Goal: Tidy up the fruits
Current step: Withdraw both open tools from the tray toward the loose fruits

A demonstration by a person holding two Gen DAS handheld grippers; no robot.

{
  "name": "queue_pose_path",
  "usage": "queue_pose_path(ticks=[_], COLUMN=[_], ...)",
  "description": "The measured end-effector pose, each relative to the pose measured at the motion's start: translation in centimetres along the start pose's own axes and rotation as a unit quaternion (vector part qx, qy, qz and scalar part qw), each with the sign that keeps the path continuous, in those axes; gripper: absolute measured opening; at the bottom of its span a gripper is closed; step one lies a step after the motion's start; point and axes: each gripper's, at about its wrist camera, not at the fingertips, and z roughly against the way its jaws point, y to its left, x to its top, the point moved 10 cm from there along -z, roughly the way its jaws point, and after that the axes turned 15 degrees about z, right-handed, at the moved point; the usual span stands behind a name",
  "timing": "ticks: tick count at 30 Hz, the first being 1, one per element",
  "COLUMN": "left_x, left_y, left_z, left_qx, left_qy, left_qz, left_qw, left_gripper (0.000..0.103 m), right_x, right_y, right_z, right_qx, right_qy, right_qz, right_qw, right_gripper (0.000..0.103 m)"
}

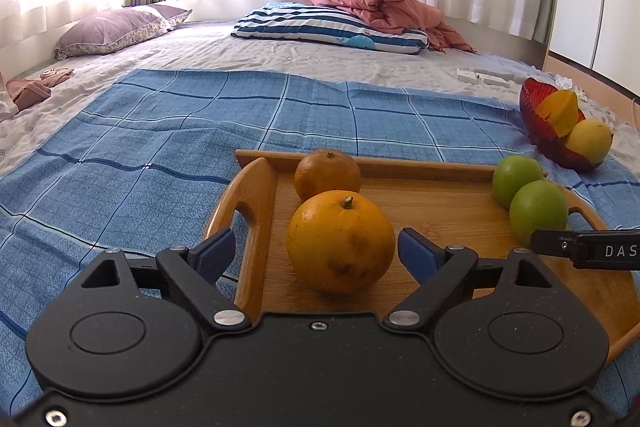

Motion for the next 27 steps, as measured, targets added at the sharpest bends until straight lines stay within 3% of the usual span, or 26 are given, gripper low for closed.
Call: queue_pose_path(ticks=[12,27], left_x=[-1.2,-4.6], left_y=[-0.2,-1.0], left_z=[4.0,10.5], left_qx=[-0.022,-0.057], left_qy=[-0.009,-0.029], left_qz=[-0.009,-0.025], left_qw=[0.9997,0.9976], left_gripper=[0.093,0.097], right_x=[-0.8,-2.5], right_y=[0.8,2.7], right_z=[2.5,9.2], right_qx=[0.010,0.006], right_qy=[-0.012,-0.074], right_qz=[0.012,0.053], right_qw=[1.000,0.996], right_gripper=[0.089,0.094])
